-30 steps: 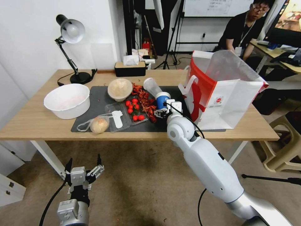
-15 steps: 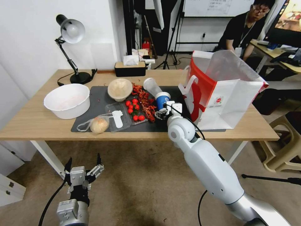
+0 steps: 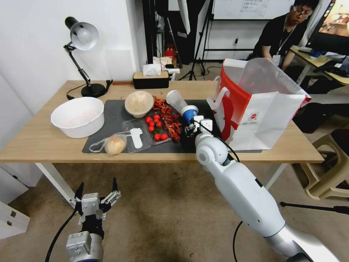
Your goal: Pick up the trash from the table and place it into the takeout bag.
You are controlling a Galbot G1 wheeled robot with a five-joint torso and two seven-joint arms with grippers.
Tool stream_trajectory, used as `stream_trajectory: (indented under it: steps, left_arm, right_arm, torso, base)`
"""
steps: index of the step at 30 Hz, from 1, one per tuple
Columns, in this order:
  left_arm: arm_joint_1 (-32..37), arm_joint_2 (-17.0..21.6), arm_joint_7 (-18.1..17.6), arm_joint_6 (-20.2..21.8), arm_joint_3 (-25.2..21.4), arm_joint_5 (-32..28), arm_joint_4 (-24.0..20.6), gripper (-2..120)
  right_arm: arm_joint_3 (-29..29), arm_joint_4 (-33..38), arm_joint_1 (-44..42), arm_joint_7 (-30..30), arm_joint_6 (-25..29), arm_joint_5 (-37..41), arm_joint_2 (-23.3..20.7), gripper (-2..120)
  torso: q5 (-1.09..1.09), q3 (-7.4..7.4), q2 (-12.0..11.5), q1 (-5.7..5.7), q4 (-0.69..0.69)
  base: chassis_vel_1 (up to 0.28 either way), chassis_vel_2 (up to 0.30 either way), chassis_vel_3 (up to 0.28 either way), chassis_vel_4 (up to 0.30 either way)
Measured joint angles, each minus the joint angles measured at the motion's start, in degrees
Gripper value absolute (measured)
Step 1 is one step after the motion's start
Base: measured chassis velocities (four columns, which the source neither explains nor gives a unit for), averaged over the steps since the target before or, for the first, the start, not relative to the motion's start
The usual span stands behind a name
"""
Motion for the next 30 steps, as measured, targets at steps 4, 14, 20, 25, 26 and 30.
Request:
stream_trajectory:
  steps: [4, 14, 20, 25, 26, 30]
  left_arm:
    - [0.2, -0.1, 0.0, -0.1, 0.1, 0.2, -0.2, 100]
    - [0.5, -0.2, 0.0, -0.1, 0.0, 0.5, -0.5, 100]
    - [0.7, -0.7, -0.1, -0.1, 0.2, 1.5, -0.4, 100]
    - [1.2, -1.4, -0.1, -0.8, 0.5, 2.3, -0.2, 100]
    - [1.2, -1.4, -0.1, -0.8, 0.5, 2.3, -0.2, 100]
    - [1.2, -1.5, -0.2, -0.9, 0.6, 2.5, -0.2, 100]
  right_arm:
    - [-0.2, 2.8, -0.7, -2.7, 2.7, -6.5, -2.3, 20]
    - [1.4, 12.7, -4.2, -8.8, 7.5, -12.0, -8.4, 13]
    - [6.4, 19.4, -9.8, -18.0, 14.4, -13.5, -12.3, 12]
    - [13.5, 22.4, -13.1, -24.0, 25.4, -14.6, -15.1, 12]
    - [13.5, 22.4, -13.1, -24.0, 25.4, -14.6, -15.1, 12]
    - [17.6, 23.8, -11.8, -20.1, 25.9, -13.0, -15.9, 12]
  torso:
    - [0.0, 0.0, 0.0, 0.0, 0.01]
    - [0.0, 0.0, 0.0, 0.0, 0.0]
    - [0.0, 0.0, 0.0, 0.0, 0.0]
    - [0.0, 0.0, 0.0, 0.0, 0.0]
    - [0.0, 0.0, 0.0, 0.0, 0.0]
    - [0.0, 0.0, 0.0, 0.0, 0.01]
  base:
    - [0.0, 0.0, 0.0, 0.0]
    - [0.0, 0.0, 0.0, 0.0]
    - [0.0, 0.0, 0.0, 0.0]
    - [0.0, 0.0, 0.0, 0.0]
    - [0.0, 0.0, 0.0, 0.0]
    - [0.0, 0.0, 0.0, 0.0]
